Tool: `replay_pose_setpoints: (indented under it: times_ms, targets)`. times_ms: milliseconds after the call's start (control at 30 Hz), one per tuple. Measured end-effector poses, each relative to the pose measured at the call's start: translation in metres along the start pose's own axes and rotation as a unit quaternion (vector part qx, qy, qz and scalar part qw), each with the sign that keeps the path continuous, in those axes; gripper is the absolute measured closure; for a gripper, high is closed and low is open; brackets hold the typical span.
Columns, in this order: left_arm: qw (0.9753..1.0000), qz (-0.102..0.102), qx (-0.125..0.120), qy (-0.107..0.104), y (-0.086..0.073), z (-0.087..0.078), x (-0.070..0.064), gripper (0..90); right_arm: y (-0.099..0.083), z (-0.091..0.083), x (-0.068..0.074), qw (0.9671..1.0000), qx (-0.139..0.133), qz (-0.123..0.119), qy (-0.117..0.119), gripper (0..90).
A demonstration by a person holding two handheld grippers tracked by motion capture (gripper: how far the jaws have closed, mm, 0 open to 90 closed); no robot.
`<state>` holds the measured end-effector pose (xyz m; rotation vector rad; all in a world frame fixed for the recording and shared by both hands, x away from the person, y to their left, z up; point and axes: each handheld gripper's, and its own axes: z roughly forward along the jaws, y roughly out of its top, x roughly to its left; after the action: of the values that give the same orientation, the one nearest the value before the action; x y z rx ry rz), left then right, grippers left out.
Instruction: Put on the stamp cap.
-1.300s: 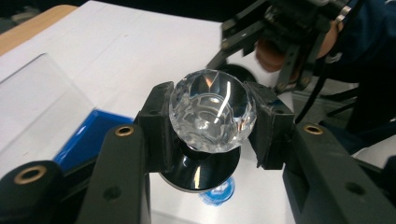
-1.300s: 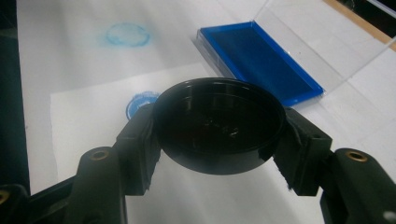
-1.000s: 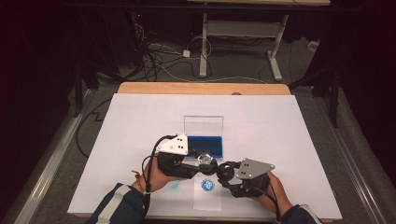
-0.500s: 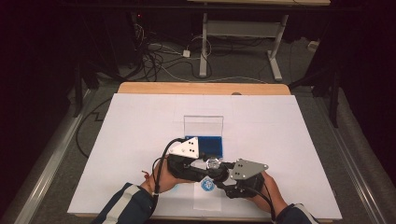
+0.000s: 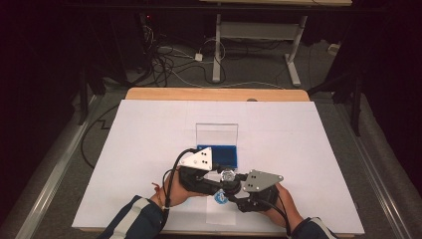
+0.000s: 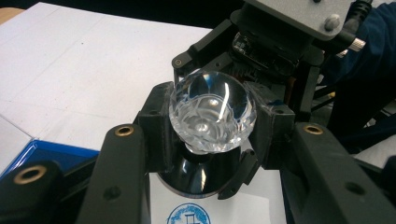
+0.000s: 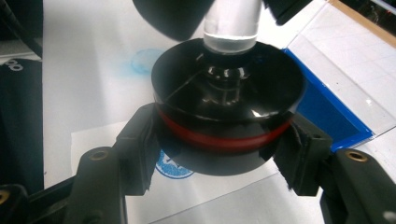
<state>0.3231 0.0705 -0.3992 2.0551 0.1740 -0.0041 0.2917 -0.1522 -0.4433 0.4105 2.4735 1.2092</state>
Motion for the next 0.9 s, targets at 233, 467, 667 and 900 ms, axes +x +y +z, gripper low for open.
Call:
replay_pose_setpoints:
  times_ms: [233,467,667,900]
  targets:
    - [1.0,-0.002,-0.003,-0.005,-0.003,0.003,0.0,54.4,0.0,-0.001,0.0,1.0,-0.008,0.001,0.002,38.7]
    - [1.0,-0.005,-0.003,-0.008,-0.004,0.004,0.001,54.4,-0.001,-0.001,0.0,1.0,-0.005,0.003,0.003,38.8]
    - [0.9999,-0.006,0.002,-0.008,-0.006,0.007,0.001,54.4,-0.002,0.0,0.0,1.0,0.004,0.001,0.002,38.8]
    - [0.9999,-0.005,0.01,-0.01,-0.007,0.011,0.0,54.4,-0.003,0.002,0.002,0.9998,0.017,0.0,0.004,39.0]
